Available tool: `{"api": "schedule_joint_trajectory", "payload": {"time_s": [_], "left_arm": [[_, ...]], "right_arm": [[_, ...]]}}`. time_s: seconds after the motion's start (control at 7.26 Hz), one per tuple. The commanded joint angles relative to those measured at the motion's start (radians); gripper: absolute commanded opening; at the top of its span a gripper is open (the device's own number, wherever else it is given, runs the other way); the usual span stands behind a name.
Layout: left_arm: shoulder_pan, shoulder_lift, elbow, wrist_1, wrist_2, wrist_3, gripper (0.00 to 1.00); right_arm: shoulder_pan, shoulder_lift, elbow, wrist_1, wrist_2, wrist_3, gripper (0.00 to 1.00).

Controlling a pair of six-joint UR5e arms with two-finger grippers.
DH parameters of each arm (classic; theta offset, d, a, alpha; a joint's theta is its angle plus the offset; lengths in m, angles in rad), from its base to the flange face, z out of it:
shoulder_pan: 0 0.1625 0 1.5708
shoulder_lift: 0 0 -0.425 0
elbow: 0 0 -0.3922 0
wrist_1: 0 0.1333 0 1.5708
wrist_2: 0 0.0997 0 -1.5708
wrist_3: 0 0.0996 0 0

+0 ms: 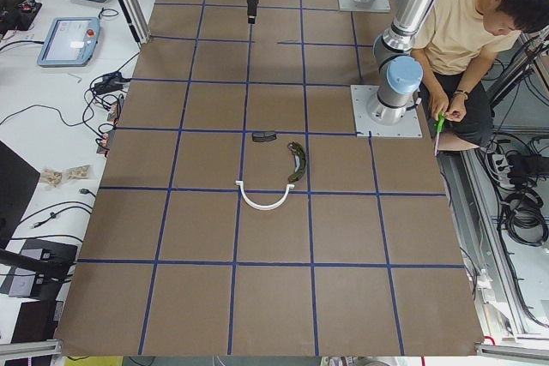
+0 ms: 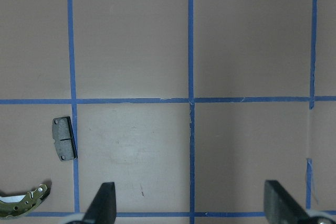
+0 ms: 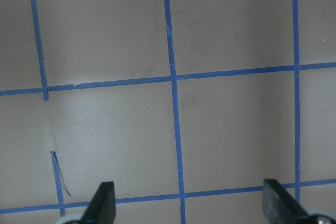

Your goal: Place bearing gear from tray to pile

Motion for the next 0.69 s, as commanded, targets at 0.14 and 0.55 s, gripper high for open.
{"api": "schedule_joint_trajectory", "payload": {"time_s": [0.14, 0.55], "left_arm": [[0.0, 0.0, -0.001, 0.0, 0.0, 0.0, 1.0], [0.003, 0.0, 0.0, 0.0, -0.002, 0.0, 1.0]], "right_arm": [[-0.284, 0.001, -0.057, 0.087, -0.012, -0.296, 1.0], [-0.701, 0.08, -0.045, 0.07, -0.014, -0.96, 1.0]]}}
